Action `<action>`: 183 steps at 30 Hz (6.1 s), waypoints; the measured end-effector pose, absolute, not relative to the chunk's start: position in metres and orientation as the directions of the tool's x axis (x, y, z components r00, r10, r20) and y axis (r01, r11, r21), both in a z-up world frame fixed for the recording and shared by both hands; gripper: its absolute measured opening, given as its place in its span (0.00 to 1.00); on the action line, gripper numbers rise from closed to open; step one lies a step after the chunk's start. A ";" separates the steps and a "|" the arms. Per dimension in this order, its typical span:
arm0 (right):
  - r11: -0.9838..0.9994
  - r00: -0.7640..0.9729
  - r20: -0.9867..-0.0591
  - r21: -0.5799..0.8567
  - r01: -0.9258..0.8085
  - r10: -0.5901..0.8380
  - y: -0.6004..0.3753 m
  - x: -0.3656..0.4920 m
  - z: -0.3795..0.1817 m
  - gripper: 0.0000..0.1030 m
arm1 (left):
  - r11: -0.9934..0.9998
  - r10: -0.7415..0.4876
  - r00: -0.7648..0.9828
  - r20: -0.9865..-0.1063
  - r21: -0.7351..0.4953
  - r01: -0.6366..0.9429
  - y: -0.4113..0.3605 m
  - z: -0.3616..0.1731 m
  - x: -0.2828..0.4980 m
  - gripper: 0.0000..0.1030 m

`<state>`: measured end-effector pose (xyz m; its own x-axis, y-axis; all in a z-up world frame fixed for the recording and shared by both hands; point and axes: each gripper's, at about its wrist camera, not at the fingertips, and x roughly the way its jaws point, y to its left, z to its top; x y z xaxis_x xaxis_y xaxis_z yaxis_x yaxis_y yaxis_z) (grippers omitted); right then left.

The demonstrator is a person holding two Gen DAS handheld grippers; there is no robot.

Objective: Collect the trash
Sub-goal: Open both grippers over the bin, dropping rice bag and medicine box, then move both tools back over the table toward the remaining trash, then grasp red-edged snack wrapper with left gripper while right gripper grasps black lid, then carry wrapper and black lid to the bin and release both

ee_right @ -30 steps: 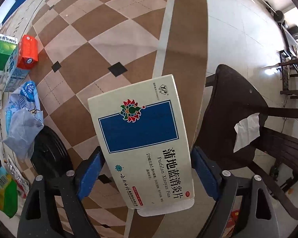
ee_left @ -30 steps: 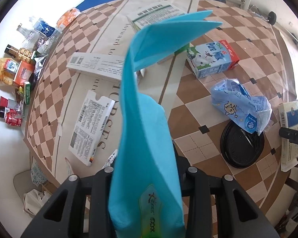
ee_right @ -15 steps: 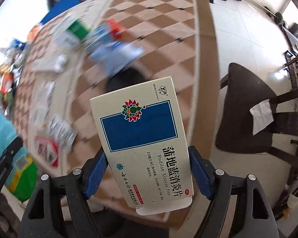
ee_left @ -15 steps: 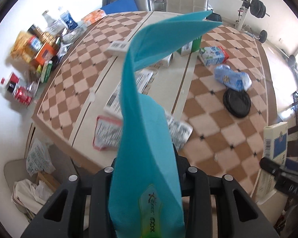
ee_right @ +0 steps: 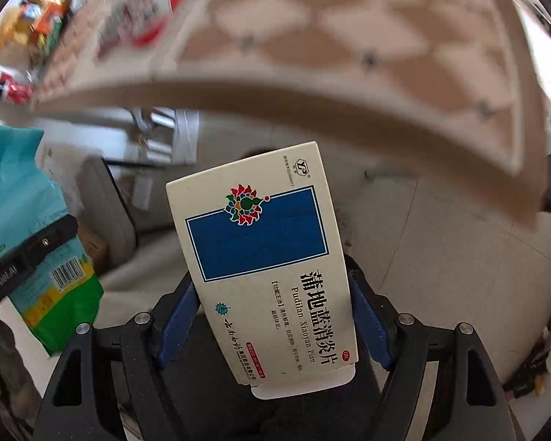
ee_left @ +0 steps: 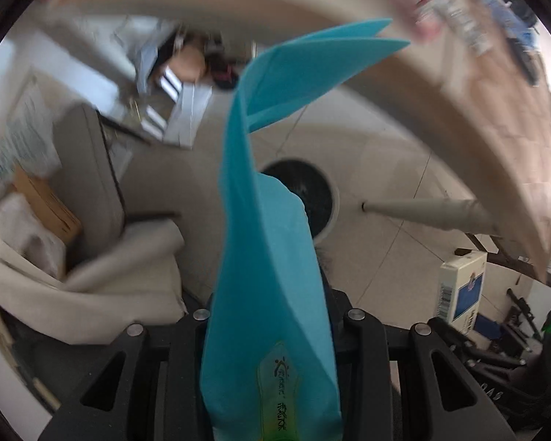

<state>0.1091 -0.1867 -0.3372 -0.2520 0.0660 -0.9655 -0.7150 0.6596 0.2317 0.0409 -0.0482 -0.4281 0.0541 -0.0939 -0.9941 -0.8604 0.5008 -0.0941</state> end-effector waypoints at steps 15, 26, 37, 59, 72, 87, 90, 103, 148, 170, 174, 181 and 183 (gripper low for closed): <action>0.660 -0.294 -0.956 0.213 -0.720 -0.012 -0.114 0.104 -0.619 0.78 | 0.343 -0.408 0.158 -0.899 -0.311 -0.886 0.027 -0.695 0.067 0.87; 0.676 -0.324 -0.946 0.224 -0.702 -0.023 -0.084 0.120 -0.670 1.00 | 0.383 -0.239 0.084 -0.968 -0.173 -0.908 0.016 -0.687 0.048 0.98; 0.603 -0.125 -0.989 0.052 -0.796 -0.080 -0.095 0.105 -0.583 1.00 | 0.454 -0.030 -0.056 -0.998 0.036 -0.890 -0.014 -0.601 0.014 0.98; 0.594 -0.122 -0.988 0.156 -0.789 0.097 -0.156 0.083 -0.270 1.00 | 0.486 0.052 0.086 -0.995 -0.050 -0.872 -0.061 -0.378 -0.026 0.98; 0.727 0.005 -0.969 0.181 -0.662 0.246 -0.128 0.246 -0.148 1.00 | 0.250 -0.007 0.227 -0.974 -0.221 -0.943 0.040 -0.326 0.099 0.98; 0.825 -0.033 -0.989 0.140 -0.548 0.145 -0.026 0.458 -0.253 1.00 | -0.164 -0.188 0.238 -0.953 -0.209 -0.964 0.135 -0.426 0.174 0.71; 0.820 -0.028 -0.994 0.105 -0.563 0.108 -0.006 0.472 -0.270 1.00 | -0.070 -0.154 0.166 -0.974 -0.157 -0.985 0.136 -0.420 0.187 0.64; 0.699 0.006 -1.000 0.017 -0.714 0.030 0.020 0.437 -0.272 0.83 | 0.368 -0.021 -0.069 -0.997 0.056 -0.928 0.081 -0.410 0.220 0.56; 0.614 -0.154 -0.955 0.283 -0.737 0.255 -0.125 0.150 -0.226 0.83 | 0.341 -0.077 0.256 -0.964 -0.267 -0.901 -0.016 -0.397 0.017 0.13; 0.645 -0.255 -0.967 0.189 -0.740 -0.009 -0.097 0.100 -0.633 0.87 | 0.268 -0.366 0.168 -0.915 -0.277 -0.923 0.023 -0.728 0.038 0.21; 0.631 -0.272 -0.962 0.188 -0.753 -0.038 -0.089 0.101 -0.662 0.90 | 0.309 -0.331 0.126 -0.935 -0.234 -0.922 0.021 -0.725 0.036 0.68; 0.621 -0.249 -0.966 0.157 -0.768 -0.064 -0.087 0.099 -0.670 1.00 | 0.396 -0.205 0.001 -0.979 -0.084 -0.914 0.012 -0.711 0.022 1.00; 0.619 -0.236 -0.969 0.141 -0.772 -0.073 -0.089 0.099 -0.666 1.00 | 0.418 -0.174 -0.028 -0.984 -0.048 -0.907 0.009 -0.706 0.018 1.00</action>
